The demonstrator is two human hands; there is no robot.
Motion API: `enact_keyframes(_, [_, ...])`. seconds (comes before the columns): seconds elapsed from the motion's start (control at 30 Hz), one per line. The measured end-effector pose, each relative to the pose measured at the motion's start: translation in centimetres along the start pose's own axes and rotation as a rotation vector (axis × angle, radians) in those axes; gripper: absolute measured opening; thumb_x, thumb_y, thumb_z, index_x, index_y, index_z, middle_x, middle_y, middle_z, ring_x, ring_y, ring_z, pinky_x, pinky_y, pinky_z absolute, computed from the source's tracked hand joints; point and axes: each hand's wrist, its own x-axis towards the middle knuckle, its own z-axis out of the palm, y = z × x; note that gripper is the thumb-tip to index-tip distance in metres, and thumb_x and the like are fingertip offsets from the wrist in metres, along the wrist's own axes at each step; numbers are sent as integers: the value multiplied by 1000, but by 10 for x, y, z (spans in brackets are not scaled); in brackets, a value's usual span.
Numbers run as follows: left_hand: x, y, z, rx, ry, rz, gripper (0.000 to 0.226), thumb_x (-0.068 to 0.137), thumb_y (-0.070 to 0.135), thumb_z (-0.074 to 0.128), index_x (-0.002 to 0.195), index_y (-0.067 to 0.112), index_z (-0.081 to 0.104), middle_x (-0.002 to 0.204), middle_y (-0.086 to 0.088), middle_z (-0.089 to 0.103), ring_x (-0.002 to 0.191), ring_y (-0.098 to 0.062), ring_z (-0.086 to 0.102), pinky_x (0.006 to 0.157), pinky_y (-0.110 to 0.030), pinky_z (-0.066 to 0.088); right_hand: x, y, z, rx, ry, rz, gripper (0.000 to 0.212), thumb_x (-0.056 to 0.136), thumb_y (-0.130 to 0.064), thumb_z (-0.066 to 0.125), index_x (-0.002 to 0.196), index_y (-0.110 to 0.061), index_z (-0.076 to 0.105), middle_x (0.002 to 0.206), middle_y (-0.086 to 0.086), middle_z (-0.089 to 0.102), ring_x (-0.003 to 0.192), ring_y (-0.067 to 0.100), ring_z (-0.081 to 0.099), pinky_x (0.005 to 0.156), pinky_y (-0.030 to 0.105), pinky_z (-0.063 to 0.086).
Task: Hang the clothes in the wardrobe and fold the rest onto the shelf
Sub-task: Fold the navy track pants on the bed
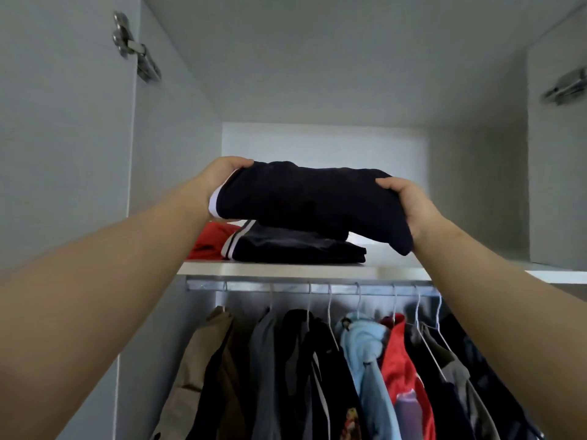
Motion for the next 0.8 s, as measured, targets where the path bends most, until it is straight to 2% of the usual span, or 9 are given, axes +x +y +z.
enact_keyframes(0.17, [65,-11,-18,2,53,-32,21,89,27,49,84,14,64,73,-1,67,64,-19,64,60,-26,49,69,6,7,-105,20,-44,15,89,-22,51,89,-11,61,60,4,70,47,18,66,43,20,48])
enact_keyframes(0.27, [89,-25,-26,-17,74,-41,20,91,27,49,88,14,64,80,-3,65,72,-20,61,67,-30,49,102,13,6,-140,37,-26,14,87,-22,54,89,-12,62,60,4,70,47,19,66,41,20,49])
enact_keyframes(0.37, [105,-46,-31,-27,61,-57,24,94,22,44,85,14,65,78,-4,67,68,-18,65,69,-27,48,126,39,-1,-169,43,53,15,86,-22,54,88,-12,65,63,6,71,51,22,67,46,23,51])
enact_keyframes(0.47, [111,-69,-31,107,92,-143,27,97,24,43,82,11,61,75,-5,66,68,-17,62,65,-27,44,140,58,-11,-357,115,135,18,83,-24,55,91,-10,64,62,9,69,61,26,61,55,27,45])
enact_keyframes(0.57, [117,-71,-29,312,172,-111,26,97,22,45,77,10,58,74,-6,59,81,-20,58,74,-24,44,150,59,-15,-552,149,147,21,81,-25,55,95,-10,62,78,12,64,69,27,56,63,31,44])
enact_keyframes(0.6, [116,-69,-29,383,177,-93,25,96,20,46,77,10,59,69,-7,59,77,-20,59,69,-19,45,152,58,-15,-578,151,147,20,81,-24,55,94,-10,62,78,12,63,69,27,56,64,32,44])
enact_keyframes(0.67, [114,-67,-30,526,168,-64,19,96,14,45,86,11,62,66,-6,60,62,-18,60,47,-14,44,154,58,-16,-600,149,154,14,81,-22,53,84,-10,60,67,10,61,63,25,53,58,30,41])
enact_keyframes(0.73, [117,-71,-27,601,196,-15,25,97,8,42,113,5,60,91,-11,64,54,-10,56,36,-11,40,153,58,-18,-625,144,166,14,82,-22,51,76,-10,56,57,9,58,58,23,50,54,31,38])
enact_keyframes(0.8, [121,-73,-22,693,225,-4,37,98,6,39,134,0,44,129,-19,54,77,-17,61,45,-15,46,151,57,-19,-659,135,169,16,86,-21,49,75,-10,55,60,8,56,58,21,49,54,30,38])
